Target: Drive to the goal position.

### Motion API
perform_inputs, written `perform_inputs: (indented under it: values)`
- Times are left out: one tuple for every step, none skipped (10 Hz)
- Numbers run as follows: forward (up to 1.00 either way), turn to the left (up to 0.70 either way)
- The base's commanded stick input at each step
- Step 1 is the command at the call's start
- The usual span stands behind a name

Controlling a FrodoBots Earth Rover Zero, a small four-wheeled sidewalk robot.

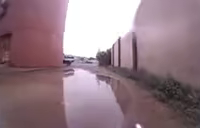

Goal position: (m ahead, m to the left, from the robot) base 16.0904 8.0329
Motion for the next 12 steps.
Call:
perform_inputs:
  values:
    - [0.7,-0.34]
    - [0.7,-0.34]
    - [0.7,-0.34]
    - [0.7,-0.34]
    - [0.7,-0.34]
    - [0.7,-0.07]
    - [0.7,0.01]
    - [0.7,0.01]
    - [0.7,0.01]
    - [0.7,0.01]
    - [0.7,0.01]
    - [0.7,0.01]
